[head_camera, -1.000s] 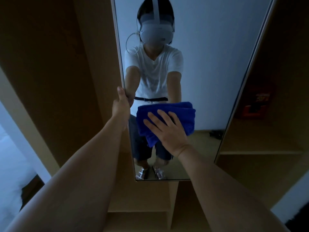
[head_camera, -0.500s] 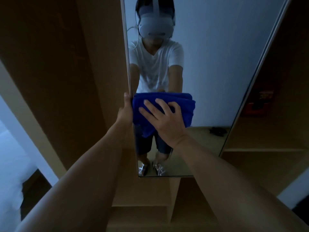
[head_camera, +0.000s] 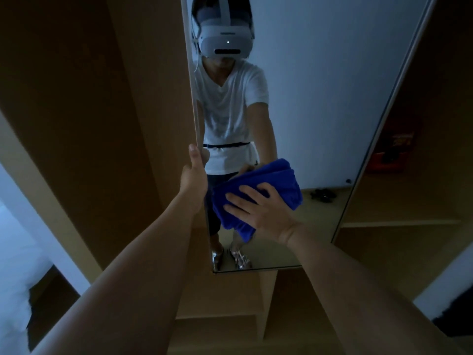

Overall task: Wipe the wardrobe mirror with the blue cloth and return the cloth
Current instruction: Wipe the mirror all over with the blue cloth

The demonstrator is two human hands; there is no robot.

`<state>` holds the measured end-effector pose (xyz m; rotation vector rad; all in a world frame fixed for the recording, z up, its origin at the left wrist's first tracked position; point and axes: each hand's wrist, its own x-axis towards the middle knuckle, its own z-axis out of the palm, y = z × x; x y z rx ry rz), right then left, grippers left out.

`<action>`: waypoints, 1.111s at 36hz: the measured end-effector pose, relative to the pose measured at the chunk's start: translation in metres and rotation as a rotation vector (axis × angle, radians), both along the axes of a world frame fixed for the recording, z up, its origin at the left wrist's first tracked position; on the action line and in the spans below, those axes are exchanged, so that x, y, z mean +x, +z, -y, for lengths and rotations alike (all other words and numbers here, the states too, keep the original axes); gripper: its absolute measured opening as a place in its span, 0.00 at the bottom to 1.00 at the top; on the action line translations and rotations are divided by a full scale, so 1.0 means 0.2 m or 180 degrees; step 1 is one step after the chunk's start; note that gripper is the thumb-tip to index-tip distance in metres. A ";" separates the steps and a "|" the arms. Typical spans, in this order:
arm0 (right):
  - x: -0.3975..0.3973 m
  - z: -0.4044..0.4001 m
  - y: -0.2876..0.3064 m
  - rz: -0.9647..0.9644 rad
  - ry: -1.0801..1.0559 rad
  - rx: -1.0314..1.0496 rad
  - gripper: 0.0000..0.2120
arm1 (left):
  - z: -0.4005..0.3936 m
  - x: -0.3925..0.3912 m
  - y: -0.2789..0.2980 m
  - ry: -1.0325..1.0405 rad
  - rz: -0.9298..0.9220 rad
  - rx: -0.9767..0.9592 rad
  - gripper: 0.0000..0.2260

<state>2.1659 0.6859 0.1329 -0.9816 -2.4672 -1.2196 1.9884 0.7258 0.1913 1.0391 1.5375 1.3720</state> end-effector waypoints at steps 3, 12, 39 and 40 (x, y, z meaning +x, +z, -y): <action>0.11 0.00 0.09 -0.0061 -0.0132 0.0220 0.28 | 0.00 0.00 0.00 0.0065 0.0053 -0.0050 0.36; 0.31 -0.07 0.34 -0.0646 -0.0048 0.0907 0.20 | -0.01 0.02 -0.02 0.0303 -0.0022 -0.0013 0.37; 0.37 0.00 0.37 -0.1588 -0.0675 0.0492 0.27 | 0.00 0.04 0.00 0.0354 0.0157 -0.0254 0.36; 0.37 0.01 0.37 -0.1669 -0.0721 0.0492 0.26 | 0.00 0.04 0.00 0.0363 0.0131 -0.0233 0.36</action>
